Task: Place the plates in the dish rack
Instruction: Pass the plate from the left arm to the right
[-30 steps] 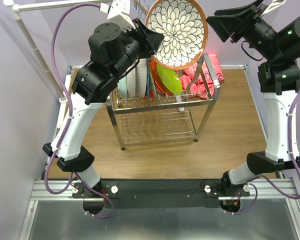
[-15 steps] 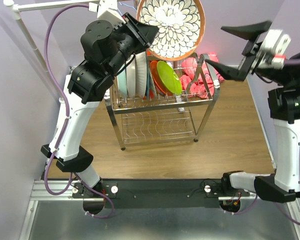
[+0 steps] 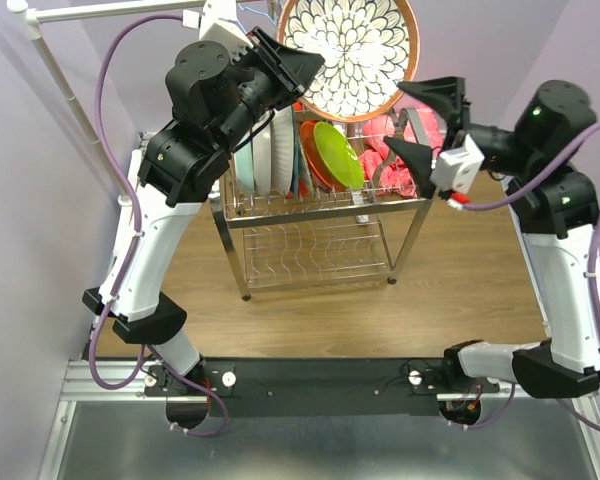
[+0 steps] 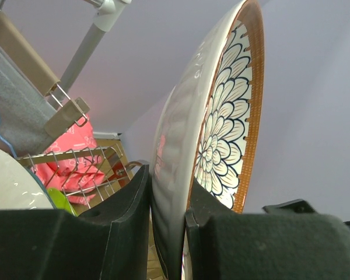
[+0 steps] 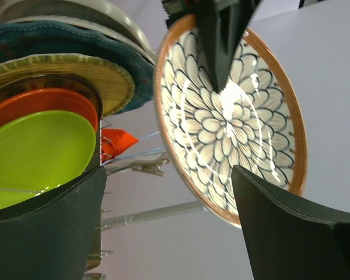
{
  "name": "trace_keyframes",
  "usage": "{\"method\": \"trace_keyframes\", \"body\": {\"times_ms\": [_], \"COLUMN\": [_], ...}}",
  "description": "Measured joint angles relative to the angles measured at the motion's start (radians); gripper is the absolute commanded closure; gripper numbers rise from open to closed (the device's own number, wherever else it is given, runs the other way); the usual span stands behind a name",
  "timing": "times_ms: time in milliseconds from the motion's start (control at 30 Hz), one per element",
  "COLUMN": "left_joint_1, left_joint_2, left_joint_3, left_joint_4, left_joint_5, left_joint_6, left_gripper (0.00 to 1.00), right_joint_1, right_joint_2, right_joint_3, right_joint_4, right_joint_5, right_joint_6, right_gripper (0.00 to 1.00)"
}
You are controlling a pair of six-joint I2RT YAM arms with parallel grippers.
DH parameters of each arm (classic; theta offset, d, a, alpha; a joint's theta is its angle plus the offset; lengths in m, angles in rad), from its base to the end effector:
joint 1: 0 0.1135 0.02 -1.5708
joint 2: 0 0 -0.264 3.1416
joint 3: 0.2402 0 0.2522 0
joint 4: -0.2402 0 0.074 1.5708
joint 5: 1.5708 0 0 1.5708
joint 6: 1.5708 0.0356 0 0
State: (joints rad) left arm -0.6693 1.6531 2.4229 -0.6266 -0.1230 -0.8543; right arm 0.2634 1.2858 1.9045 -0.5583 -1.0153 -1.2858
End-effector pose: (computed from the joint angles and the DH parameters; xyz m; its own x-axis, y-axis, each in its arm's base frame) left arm 0.2255 -0.1728 0.6058 -0.3190 -0.7019 -0.6368 0.4263 0.4939 -0.7579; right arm 0.1883 0.0821 0.5634 0.9340 -0.2723 -0.2314 -0.2129 0.0962 -0.9723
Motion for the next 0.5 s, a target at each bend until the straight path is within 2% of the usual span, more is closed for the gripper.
{"method": "trace_keyframes", "body": {"times_ms": [167, 267, 367, 400, 500], "left_joint_1": [-0.022, -0.034, -0.043, -0.047, -0.063], "left_joint_2": [0.003, 0.019, 0.039, 0.043, 0.054], "left_joint_3": [-0.010, -0.011, -0.013, -0.014, -0.019], "left_joint_4": [0.009, 0.006, 0.009, 0.010, 0.010], "left_joint_5": [0.005, 0.004, 0.004, 0.004, 0.003], "left_joint_6": [-0.020, -0.019, -0.029, -0.030, -0.031], "left_gripper": [1.00, 1.00, 1.00, 1.00, 1.00], "right_joint_1": [0.116, 0.174, 0.216, 0.225, 0.256], "right_joint_2": [-0.032, -0.063, -0.082, -0.084, -0.084], "right_joint_3": [-0.145, -0.256, -0.330, -0.344, -0.375], "right_joint_4": [0.021, 0.105, 0.181, 0.202, 0.275], "right_joint_5": [0.130, 0.228, 0.311, 0.331, 0.407], "right_joint_6": [-0.182, -0.266, -0.314, -0.323, -0.344], "right_gripper": [0.06, 0.09, 0.21, 0.29, 0.32]}}
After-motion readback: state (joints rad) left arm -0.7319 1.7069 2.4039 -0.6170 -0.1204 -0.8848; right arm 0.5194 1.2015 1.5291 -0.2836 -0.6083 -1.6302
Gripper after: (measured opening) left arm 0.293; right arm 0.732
